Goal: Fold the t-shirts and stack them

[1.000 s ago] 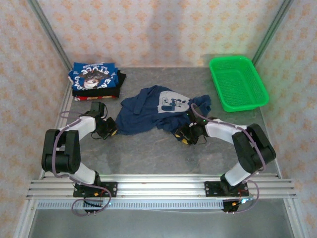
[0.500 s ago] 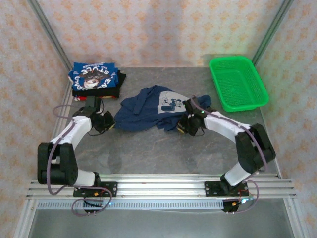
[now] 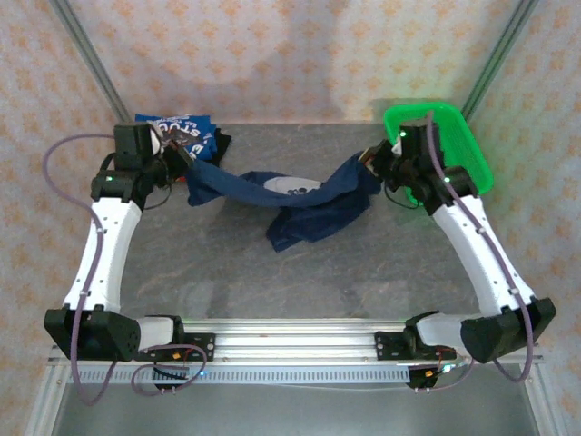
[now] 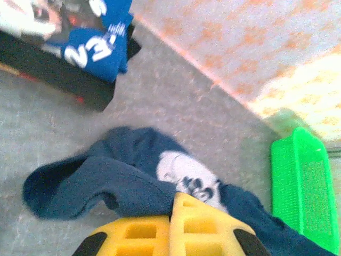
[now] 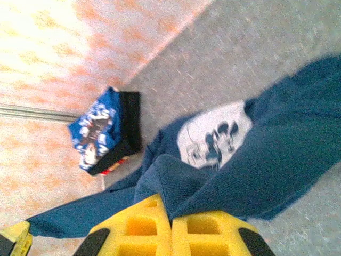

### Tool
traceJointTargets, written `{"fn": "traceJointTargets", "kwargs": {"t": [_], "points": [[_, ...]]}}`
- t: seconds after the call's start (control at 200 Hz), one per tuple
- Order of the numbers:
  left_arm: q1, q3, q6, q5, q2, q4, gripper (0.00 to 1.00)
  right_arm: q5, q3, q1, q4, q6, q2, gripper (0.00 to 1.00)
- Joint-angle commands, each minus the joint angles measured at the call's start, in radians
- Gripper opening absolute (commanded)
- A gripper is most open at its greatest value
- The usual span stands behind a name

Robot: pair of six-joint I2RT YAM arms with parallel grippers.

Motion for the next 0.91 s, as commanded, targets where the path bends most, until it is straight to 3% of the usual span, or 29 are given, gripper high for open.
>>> {"fn": "traceJointTargets", "kwargs": {"t": [0.0,0.16,0.58,0.901], "points": [[0.008,0.164,0.051,-0.066,-0.028,-0.056,0.0,-0.017,0.118,-0.051,-0.033,-0.056,-0.071,0.0],[0.009,0.374,0.073,-0.099,-0.023,-0.115,0.0,-0.038,0.287,-0.11,-0.046,-0.087,-0.118,0.0],[0.008,0.797,0.151,-0.139,-0.028,-0.149,0.0,-0.076,0.648,-0.115,-0.071,-0.082,-0.142,0.0],[0.008,0.846,0.16,-0.142,-0.057,-0.154,0.0,-0.097,0.822,-0.116,-0.161,-0.085,-0.084,0.0]]}}
